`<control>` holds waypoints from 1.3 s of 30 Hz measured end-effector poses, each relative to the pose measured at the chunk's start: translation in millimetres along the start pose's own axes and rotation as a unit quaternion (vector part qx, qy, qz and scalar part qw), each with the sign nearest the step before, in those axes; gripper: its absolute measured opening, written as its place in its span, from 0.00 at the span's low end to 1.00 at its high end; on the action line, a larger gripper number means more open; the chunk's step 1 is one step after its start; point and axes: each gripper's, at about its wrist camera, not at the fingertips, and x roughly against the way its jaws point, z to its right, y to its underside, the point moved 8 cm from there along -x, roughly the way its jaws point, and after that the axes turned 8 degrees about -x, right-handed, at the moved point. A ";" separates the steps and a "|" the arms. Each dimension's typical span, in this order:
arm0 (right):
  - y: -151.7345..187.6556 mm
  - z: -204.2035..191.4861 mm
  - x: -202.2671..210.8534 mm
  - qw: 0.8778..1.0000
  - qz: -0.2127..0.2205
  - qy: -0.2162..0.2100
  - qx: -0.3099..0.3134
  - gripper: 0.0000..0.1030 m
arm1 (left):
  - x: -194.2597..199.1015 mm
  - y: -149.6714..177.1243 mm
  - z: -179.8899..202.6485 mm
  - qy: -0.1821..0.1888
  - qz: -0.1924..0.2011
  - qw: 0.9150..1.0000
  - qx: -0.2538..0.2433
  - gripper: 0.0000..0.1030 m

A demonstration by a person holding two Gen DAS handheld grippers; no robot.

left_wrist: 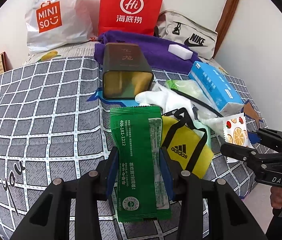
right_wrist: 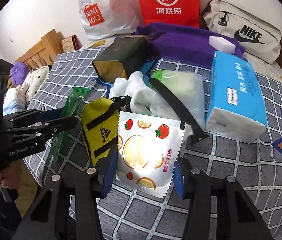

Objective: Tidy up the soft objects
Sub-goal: 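Lift the green packet toward the purple towel with the left tool while the right tool carries the sachet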

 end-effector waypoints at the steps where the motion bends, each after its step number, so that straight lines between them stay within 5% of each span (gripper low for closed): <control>1: 0.1 0.7 2.7 1.000 0.001 -0.003 -0.001 0.47 | 2.5 -1.2 0.0 -0.001 0.003 1.000 0.001 0.37; 16: -15.4 16.5 45.3 0.999 0.036 -0.018 0.006 0.48 | 19.4 -25.6 0.7 -0.014 0.014 1.000 0.002 0.37; 39: -111.3 63.2 60.4 0.997 0.077 -0.001 -0.020 0.48 | 11.3 -93.3 -7.0 -0.023 0.017 1.000 0.012 0.37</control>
